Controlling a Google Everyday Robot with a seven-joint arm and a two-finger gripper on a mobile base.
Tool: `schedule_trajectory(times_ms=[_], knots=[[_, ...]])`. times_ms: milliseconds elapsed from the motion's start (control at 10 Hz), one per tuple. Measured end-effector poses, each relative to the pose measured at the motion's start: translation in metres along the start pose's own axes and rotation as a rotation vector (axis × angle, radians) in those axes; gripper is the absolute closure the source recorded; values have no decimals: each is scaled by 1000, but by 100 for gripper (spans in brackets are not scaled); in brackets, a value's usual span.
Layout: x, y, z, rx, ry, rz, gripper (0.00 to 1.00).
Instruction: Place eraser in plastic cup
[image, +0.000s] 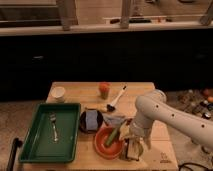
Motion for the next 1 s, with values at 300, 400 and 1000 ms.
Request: schedule_trajectory(times_ms=[300, 400, 1000], knots=[[5, 3, -6, 8, 9, 11, 20], [8, 3, -10, 13, 13, 16, 20], [41, -2, -44, 40, 61, 72, 20]])
